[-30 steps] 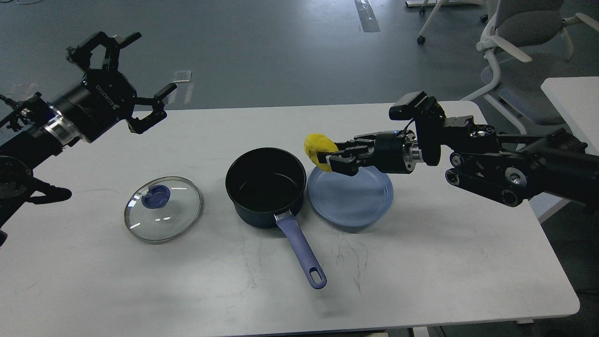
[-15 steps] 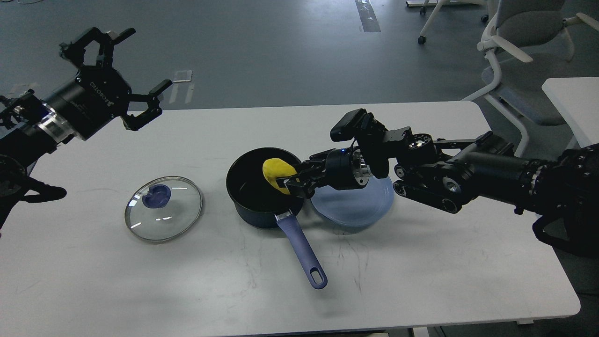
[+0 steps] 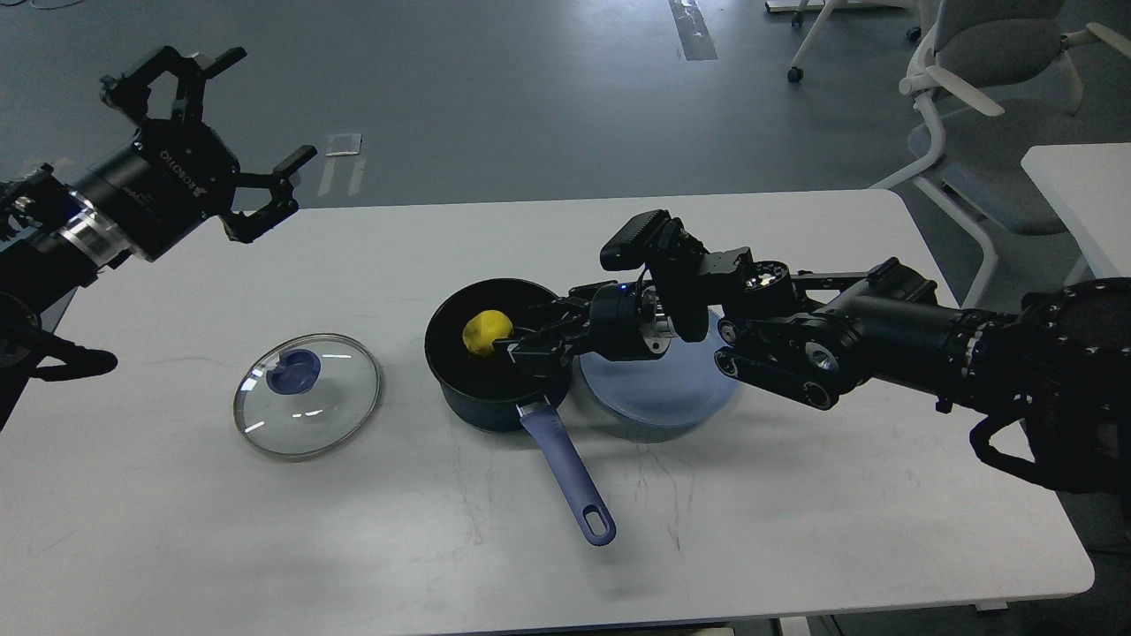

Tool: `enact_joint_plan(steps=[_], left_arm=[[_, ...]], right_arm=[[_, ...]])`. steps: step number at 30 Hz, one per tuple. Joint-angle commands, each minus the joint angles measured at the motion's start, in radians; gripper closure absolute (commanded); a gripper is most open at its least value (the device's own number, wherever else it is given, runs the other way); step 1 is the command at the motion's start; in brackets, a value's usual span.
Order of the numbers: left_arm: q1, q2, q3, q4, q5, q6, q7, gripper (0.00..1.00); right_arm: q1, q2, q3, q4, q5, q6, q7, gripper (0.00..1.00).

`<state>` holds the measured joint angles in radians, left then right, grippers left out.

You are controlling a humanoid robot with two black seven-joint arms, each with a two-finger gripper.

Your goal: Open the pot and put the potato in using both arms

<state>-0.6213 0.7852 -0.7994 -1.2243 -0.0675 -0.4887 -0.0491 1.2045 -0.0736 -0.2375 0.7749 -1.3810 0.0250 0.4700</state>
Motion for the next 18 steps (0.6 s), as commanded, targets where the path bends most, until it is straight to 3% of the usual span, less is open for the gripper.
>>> enact_joint_plan(steps=[1, 8, 14, 18], left_arm=[[0.000, 0.000, 0.000, 0.000, 0.000, 0.000, -0.001, 0.02], [0.000, -0.004, -0.001, 0.000, 0.000, 0.000, -0.001, 0.02], [0.002, -0.024, -0.004, 0.003, -0.002, 0.000, -0.011, 0.02], [0.002, -0.050, -0.011, 0.006, -0.002, 0.000, -0.028, 0.02]], right_arm=[[-0.003, 0.000, 0.046, 0.001, 0.002, -0.002, -0.005, 0.00], [0.006, -0.046, 0.168, 0.006, 0.129, 0.000, -0.011, 0.00], [0.010, -0.110, 0.294, 0.023, 0.572, 0.023, -0.085, 0.00], [0.001, -0.156, 0.367, 0.043, 0.849, 0.047, -0.091, 0.00]])
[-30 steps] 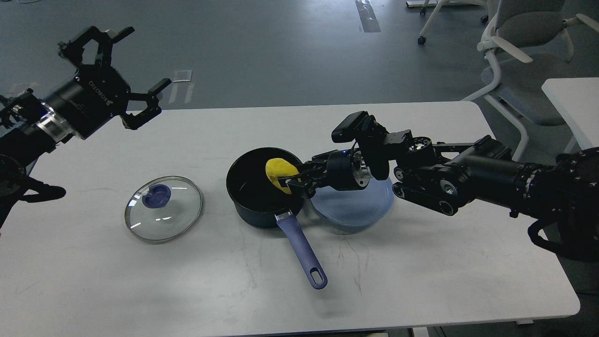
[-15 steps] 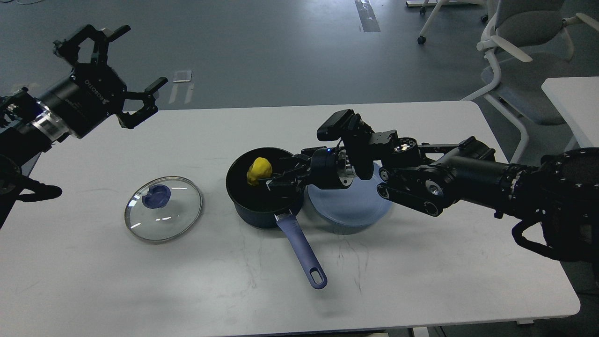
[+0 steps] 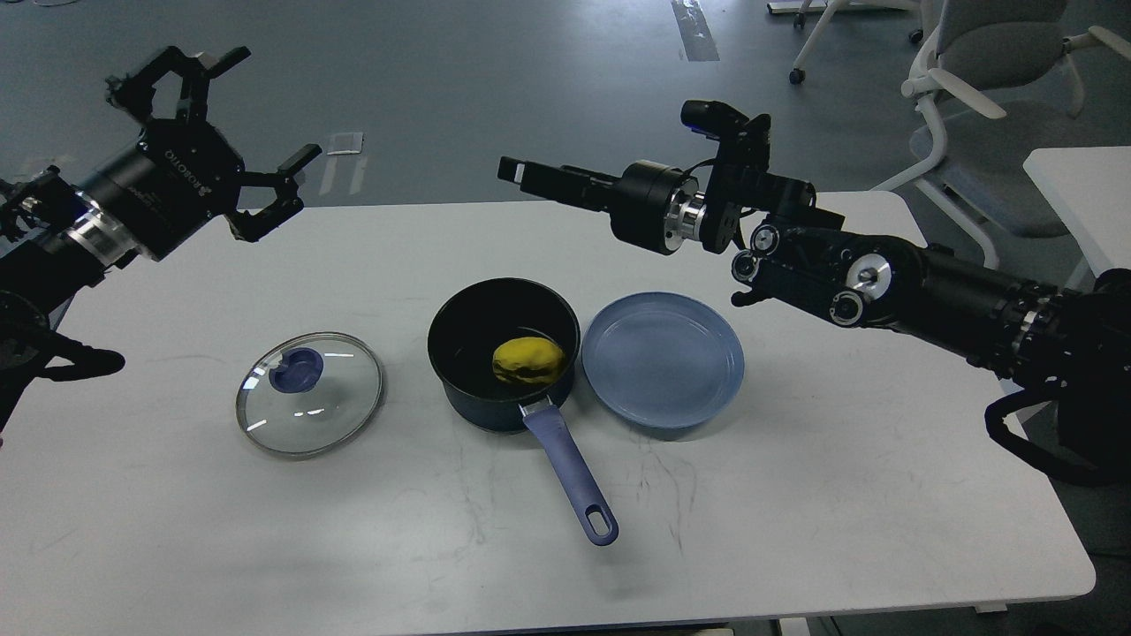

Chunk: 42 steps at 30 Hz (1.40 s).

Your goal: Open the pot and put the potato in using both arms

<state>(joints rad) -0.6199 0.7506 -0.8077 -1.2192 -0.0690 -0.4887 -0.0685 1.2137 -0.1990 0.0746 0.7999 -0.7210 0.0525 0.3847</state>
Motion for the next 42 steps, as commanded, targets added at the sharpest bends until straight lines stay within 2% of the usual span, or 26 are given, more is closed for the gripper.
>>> enact_joint_plan(steps=[1, 5, 6, 7, 11, 17, 22, 27, 42], left_arm=[[0.000, -0.020, -0.002, 0.001, 0.000, 0.000, -0.007, 0.02], [0.006, -0.074, -0.002, 0.013, 0.002, 0.000, -0.007, 0.02], [0.006, -0.074, -0.002, 0.013, 0.002, 0.000, -0.007, 0.02], [0.014, -0.094, -0.002, 0.018, 0.003, 0.000, -0.005, 0.02], [0.016, -0.190, -0.002, 0.072, 0.024, 0.058, -0.005, 0.02], [0.014, -0.313, -0.004, 0.203, 0.143, 0.087, -0.010, 0.02], [0.017, -0.347, -0.001, 0.239, 0.155, 0.087, -0.008, 0.02], [0.037, -0.346, 0.001, 0.239, 0.156, 0.087, -0.005, 0.02], [0.039, -0.284, -0.004, 0.202, 0.155, 0.081, -0.002, 0.02]], right_arm=[[-0.013, -0.040, 0.076, 0.024, 0.233, 0.030, -0.007, 0.00], [-0.081, -0.095, 0.207, 0.064, 0.518, 0.150, -0.032, 0.00], [-0.082, -0.096, 0.208, 0.064, 0.519, 0.150, -0.032, 0.00], [-0.100, -0.096, 0.243, 0.071, 0.570, 0.153, -0.053, 0.00], [-0.169, -0.094, 0.321, 0.074, 0.618, 0.122, -0.142, 0.00], [-0.206, -0.082, 0.332, 0.078, 0.620, 0.041, -0.187, 0.00], [-0.230, -0.042, 0.333, 0.078, 0.620, -0.014, -0.204, 0.00], [-0.253, -0.016, 0.333, 0.078, 0.618, -0.017, -0.204, 0.00], [-0.272, -0.036, 0.333, 0.131, 0.617, -0.002, -0.191, 0.00]])
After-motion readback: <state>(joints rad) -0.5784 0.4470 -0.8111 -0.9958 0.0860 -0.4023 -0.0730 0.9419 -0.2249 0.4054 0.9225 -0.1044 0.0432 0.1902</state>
